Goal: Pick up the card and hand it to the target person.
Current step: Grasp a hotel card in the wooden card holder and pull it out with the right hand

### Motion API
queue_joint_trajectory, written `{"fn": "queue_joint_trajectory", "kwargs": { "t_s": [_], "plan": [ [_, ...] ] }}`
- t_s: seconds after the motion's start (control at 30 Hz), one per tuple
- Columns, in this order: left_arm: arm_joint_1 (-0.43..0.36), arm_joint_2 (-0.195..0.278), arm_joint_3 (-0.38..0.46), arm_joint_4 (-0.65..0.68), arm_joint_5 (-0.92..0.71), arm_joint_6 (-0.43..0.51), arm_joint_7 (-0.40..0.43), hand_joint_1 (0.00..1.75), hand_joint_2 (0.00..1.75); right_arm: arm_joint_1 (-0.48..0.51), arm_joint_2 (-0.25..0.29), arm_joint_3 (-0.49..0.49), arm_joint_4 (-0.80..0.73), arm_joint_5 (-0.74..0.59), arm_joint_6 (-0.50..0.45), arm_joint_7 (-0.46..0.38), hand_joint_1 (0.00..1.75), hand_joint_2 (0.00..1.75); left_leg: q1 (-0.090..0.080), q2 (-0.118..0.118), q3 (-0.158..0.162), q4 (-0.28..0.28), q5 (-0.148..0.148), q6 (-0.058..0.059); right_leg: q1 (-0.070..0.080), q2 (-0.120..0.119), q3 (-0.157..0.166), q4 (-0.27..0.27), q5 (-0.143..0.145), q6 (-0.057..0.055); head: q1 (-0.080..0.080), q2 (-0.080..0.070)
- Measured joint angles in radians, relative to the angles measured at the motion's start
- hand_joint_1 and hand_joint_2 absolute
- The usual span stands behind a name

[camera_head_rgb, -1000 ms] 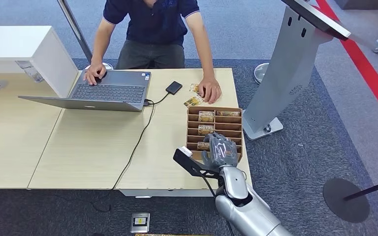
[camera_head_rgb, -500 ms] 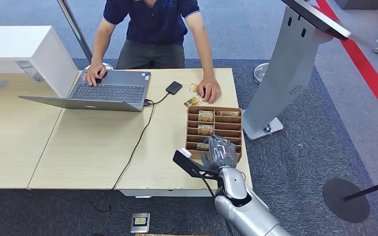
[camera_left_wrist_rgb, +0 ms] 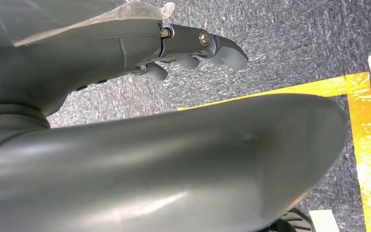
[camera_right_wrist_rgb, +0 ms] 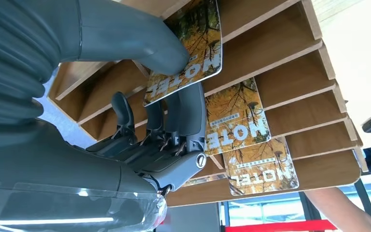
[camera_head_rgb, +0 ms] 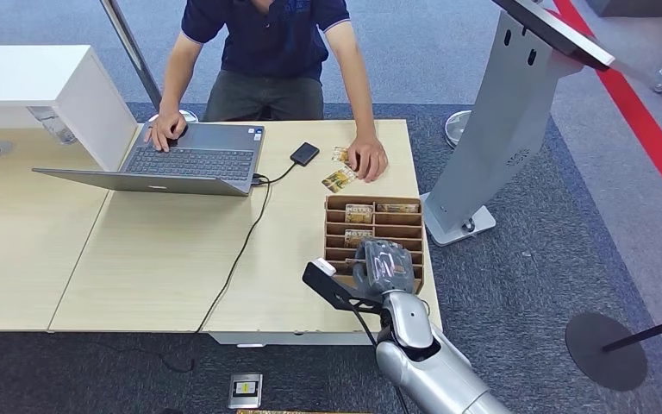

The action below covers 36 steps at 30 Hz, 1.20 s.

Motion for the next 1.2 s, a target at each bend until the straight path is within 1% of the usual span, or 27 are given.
{"fn": "queue_joint_trajectory", "kwargs": {
  "t_s": [0.13, 0.37, 0.6, 0.8, 1.0, 1.2],
  "plan": [
    [0.000, 0.000, 0.000, 0.000, -0.005, 0.003, -0.001, 0.00, 0.00, 0.000, 0.000, 0.000, 0.001, -0.002, 0.000, 0.000, 1.31, 1.75, 0.000, 0.000, 0.000, 0.000, 0.000, 0.000, 0.000, 0.000, 0.000, 0.000, 0.000, 0.000, 0.000, 0.000],
    [-0.002, 0.000, -0.002, 0.000, -0.014, 0.046, -0.005, 0.00, 0.00, 0.000, 0.000, 0.000, 0.006, -0.006, -0.005, -0.001, 1.31, 1.75, 0.000, 0.000, 0.001, 0.000, 0.000, 0.000, 0.000, 0.000, 0.001, 0.000, 0.000, 0.000, 0.000, 0.000],
    [-0.002, 0.000, -0.002, 0.000, -0.008, 0.039, -0.008, 0.00, 0.00, 0.001, -0.002, -0.003, -0.002, -0.008, -0.033, -0.016, 1.31, 1.75, 0.000, 0.000, 0.001, 0.000, 0.000, 0.000, 0.000, 0.000, 0.001, 0.000, 0.000, 0.000, 0.000, 0.000],
    [0.000, 0.000, -0.002, 0.000, -0.008, 0.035, -0.012, 0.00, 0.00, 0.006, -0.020, -0.017, -0.083, -0.015, -0.055, -0.034, 1.31, 1.75, 0.000, 0.000, 0.001, 0.000, 0.000, 0.000, 0.000, 0.000, 0.001, 0.000, 0.000, 0.000, 0.000, 0.000],
    [0.001, 0.000, -0.002, 0.000, -0.009, 0.036, -0.012, 0.00, 0.00, 0.012, -0.051, -0.047, -0.207, -0.024, -0.083, -0.050, 1.31, 1.75, 0.000, 0.000, 0.001, 0.000, 0.000, 0.000, 0.000, 0.000, 0.001, 0.000, 0.000, 0.000, 0.000, 0.000],
    [0.000, 0.000, -0.002, 0.000, -0.012, 0.037, -0.011, 0.00, 0.00, 0.005, -0.078, -0.080, -0.302, -0.062, -0.099, -0.081, 1.31, 1.75, 0.000, 0.000, 0.002, 0.000, 0.000, 0.000, 0.000, 0.000, 0.001, 0.000, 0.001, 0.000, 0.000, 0.000]
  ]
}}
